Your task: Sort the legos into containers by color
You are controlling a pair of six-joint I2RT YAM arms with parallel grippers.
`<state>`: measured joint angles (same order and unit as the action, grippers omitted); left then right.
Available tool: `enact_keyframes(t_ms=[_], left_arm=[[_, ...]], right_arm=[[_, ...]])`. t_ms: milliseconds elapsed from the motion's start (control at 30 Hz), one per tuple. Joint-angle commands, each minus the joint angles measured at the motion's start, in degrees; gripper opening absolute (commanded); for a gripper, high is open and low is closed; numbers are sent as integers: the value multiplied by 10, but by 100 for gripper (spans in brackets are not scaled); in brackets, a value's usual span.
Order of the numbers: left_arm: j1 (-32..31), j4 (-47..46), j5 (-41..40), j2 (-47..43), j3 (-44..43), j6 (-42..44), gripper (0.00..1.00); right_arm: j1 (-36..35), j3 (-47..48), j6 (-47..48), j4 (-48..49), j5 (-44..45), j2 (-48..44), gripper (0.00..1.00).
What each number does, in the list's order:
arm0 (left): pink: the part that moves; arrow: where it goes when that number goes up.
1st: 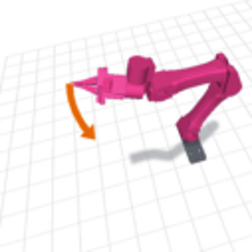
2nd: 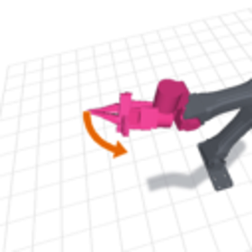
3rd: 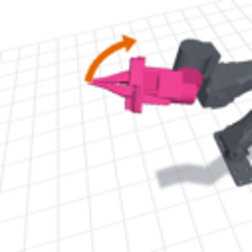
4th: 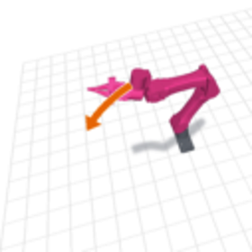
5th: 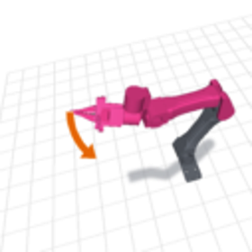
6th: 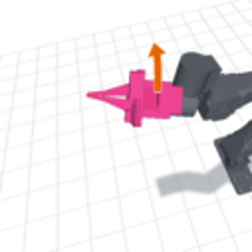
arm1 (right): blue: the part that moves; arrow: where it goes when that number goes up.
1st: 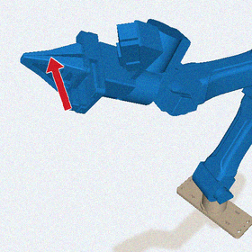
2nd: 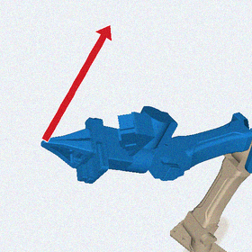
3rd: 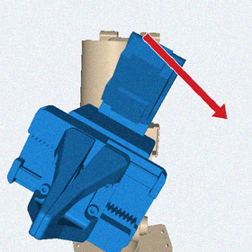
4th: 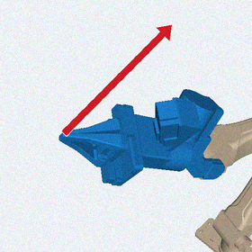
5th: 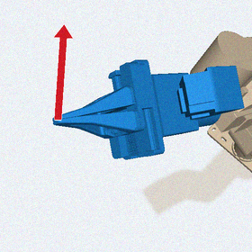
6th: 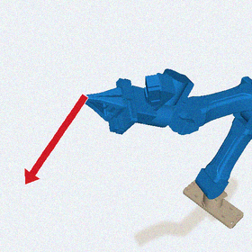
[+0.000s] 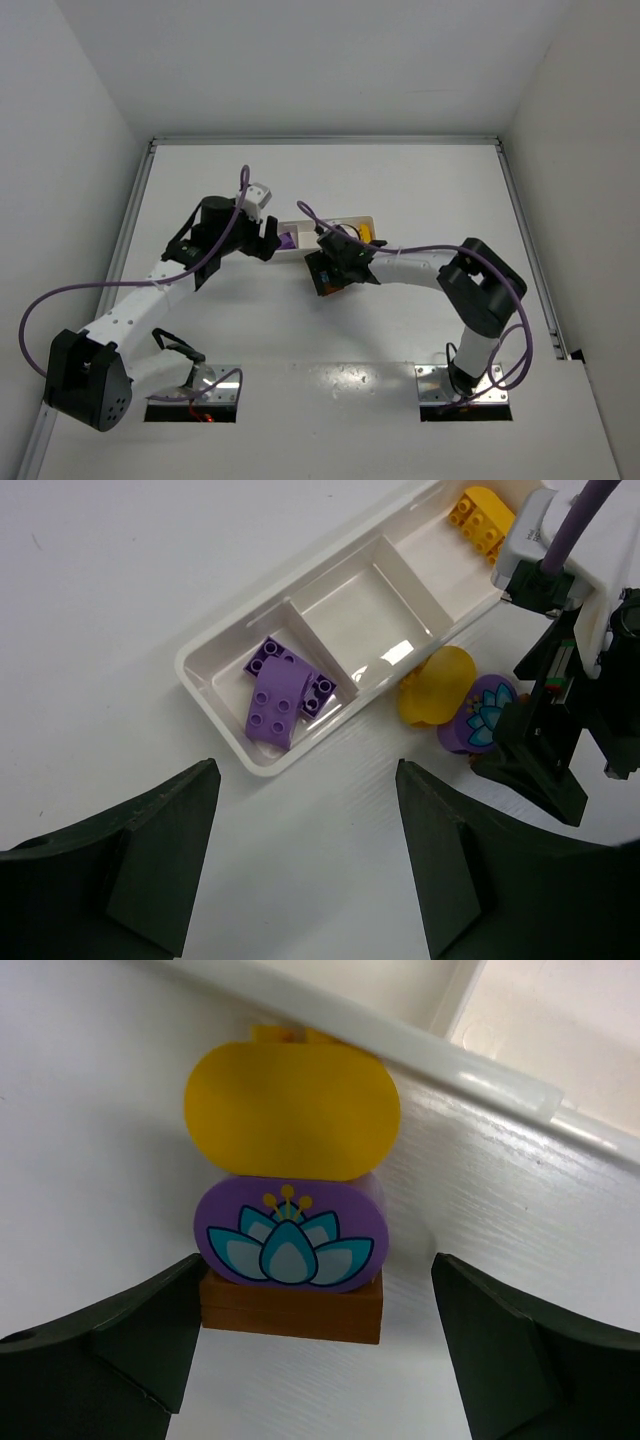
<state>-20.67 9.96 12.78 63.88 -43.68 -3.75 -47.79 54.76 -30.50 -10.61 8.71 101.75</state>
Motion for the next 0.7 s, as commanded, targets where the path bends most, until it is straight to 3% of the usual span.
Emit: enact_keyframes(t_ms=[0,167,200,300,433,500,533,600,667], left_arm=[[0,-14,0,-16,7,7,77],[0,-20,0,-16,7,7,77],[0,-20,0,-16,7,7,77],[0,-20,0,-21,7,2,77],[0,-20,5,-21,12,1,77],[0,-20,5,-21,18,1,77],[0,-20,10,-21,18,1,77],[5,-20,20,-21,18,1,77],[5,-20,47,-21,18,1,77]], right_arm=[[-2,-13,-9,14,-6,-2,92],[-2,-25,-3,27,-26,-8,74],[-2,-25,-3,27,-26,-8,64],[-2,-38,9,39,-26,-21,47],[-2,-59,21,60,-20,-37,42],[-2,-73,38,76,-20,-52,29],[-2,-73,45,76,-20,-59,16],[-2,-88,68,83,-20,-74,6],[-2,-105,100,90,-30,-89,6]])
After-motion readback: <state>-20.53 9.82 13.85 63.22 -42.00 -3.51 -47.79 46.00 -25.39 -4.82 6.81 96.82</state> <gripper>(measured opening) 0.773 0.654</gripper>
